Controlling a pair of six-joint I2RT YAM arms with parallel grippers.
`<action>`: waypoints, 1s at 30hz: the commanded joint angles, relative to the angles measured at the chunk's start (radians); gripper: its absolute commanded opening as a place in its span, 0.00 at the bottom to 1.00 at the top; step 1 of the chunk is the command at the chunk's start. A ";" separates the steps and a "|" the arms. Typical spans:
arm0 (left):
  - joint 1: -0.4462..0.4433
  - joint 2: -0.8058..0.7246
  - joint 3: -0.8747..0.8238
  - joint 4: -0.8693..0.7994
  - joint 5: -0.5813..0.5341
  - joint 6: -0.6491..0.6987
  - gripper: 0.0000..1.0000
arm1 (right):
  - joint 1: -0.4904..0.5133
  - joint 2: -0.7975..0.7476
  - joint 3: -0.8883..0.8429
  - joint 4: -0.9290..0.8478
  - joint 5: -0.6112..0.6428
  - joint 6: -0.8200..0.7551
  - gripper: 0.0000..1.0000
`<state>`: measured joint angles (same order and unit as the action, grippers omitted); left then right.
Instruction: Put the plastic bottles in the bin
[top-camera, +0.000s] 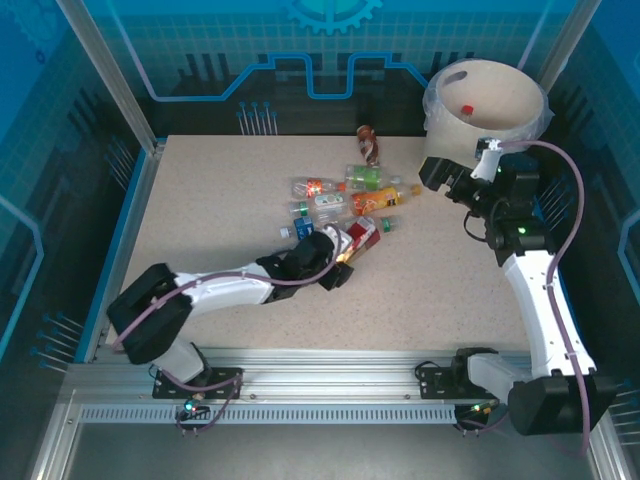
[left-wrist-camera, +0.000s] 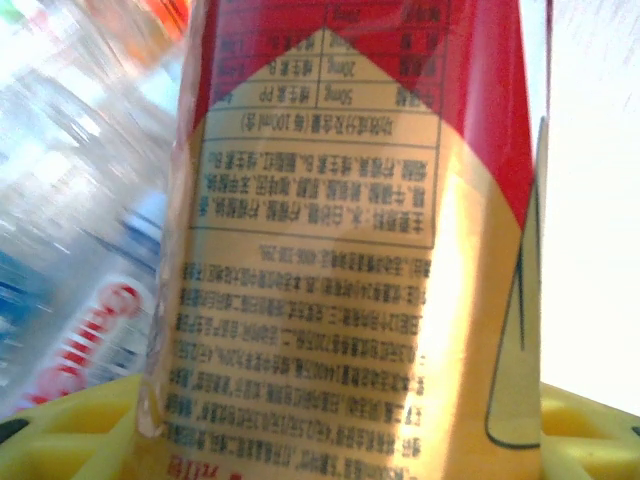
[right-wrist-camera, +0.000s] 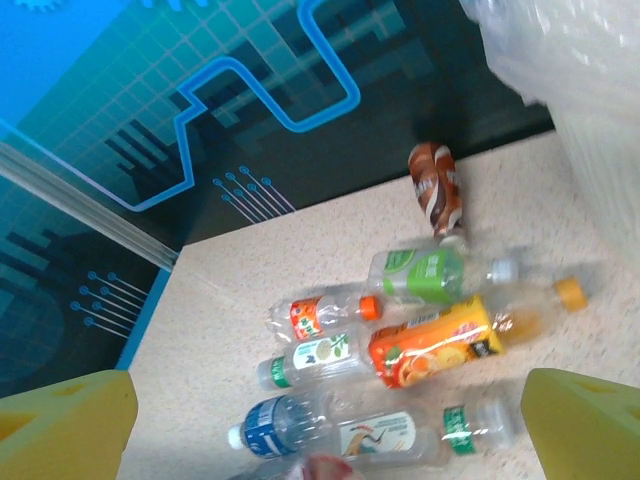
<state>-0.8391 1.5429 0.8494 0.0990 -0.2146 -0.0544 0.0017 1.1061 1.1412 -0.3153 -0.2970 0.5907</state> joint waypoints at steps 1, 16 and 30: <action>0.032 -0.094 0.001 0.025 0.021 -0.023 0.53 | 0.020 0.066 0.085 -0.057 -0.089 0.141 1.00; 0.065 -0.238 0.099 0.057 -0.009 0.046 0.53 | 0.240 0.295 0.218 0.026 -0.262 0.212 1.00; 0.069 -0.162 0.206 0.064 -0.102 0.051 0.52 | 0.337 0.445 0.358 -0.091 -0.396 0.126 0.93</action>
<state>-0.7795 1.3609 1.0084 0.1387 -0.2779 -0.0166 0.3199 1.5349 1.4651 -0.3767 -0.6331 0.7391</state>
